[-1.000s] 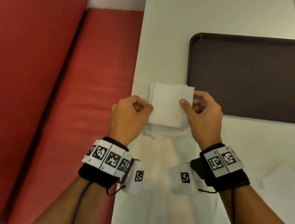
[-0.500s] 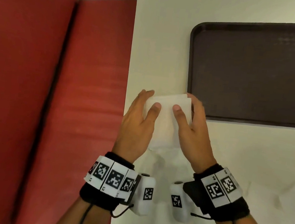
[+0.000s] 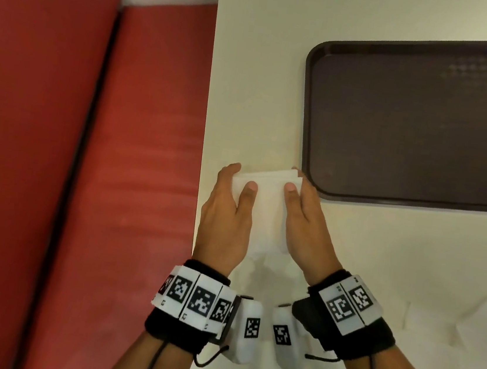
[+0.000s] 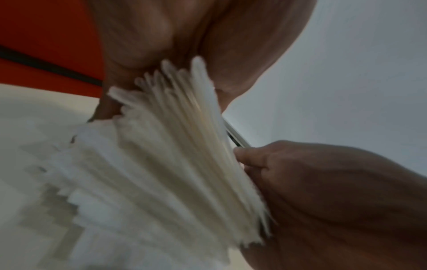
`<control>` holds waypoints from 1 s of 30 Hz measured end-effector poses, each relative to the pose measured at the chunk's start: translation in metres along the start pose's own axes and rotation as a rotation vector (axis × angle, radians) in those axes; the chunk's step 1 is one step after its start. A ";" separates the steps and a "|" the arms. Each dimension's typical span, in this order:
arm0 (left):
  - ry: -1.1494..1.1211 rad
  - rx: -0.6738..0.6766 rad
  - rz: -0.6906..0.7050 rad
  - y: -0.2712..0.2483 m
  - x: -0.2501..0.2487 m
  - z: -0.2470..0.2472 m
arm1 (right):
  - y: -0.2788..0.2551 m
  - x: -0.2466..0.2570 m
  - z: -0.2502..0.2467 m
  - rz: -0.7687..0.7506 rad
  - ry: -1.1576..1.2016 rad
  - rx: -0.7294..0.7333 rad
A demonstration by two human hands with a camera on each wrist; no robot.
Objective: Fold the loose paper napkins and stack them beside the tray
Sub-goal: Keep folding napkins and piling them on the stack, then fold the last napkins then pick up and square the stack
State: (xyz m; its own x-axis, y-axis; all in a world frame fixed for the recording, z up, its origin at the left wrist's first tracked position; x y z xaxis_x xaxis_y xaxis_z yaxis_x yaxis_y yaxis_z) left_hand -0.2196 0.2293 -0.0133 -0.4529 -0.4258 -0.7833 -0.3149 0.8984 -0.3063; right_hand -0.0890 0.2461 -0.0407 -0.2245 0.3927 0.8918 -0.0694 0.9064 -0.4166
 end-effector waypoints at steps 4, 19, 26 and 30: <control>0.059 -0.019 0.006 -0.001 -0.006 -0.004 | -0.001 0.005 -0.005 0.000 -0.024 -0.003; -0.068 -0.033 0.291 -0.157 -0.071 -0.021 | -0.144 0.061 -0.141 -0.262 -0.035 -0.222; -0.012 0.149 0.320 -0.226 -0.075 0.056 | -0.223 -0.015 -0.231 -0.153 -0.283 -0.239; 0.116 0.197 0.323 -0.239 -0.052 0.113 | -0.247 -0.070 -0.269 -0.009 -0.474 -0.176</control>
State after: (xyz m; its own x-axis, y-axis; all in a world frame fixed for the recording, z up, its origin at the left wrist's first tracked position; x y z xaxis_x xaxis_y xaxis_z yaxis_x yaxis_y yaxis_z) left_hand -0.0268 0.0493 0.0401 -0.5972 -0.1172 -0.7935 0.0202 0.9868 -0.1609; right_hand 0.2050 0.0361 0.0471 -0.6444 0.3075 0.7001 0.0818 0.9381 -0.3367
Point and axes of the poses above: each hand's wrist, its own y-axis towards the middle knuckle, its own z-axis out of the palm, x = y × z, the point moved 4 cm from there along y, towards the middle knuckle, and after that the axes turned 1 degree about -z, right-handed, at the moved point
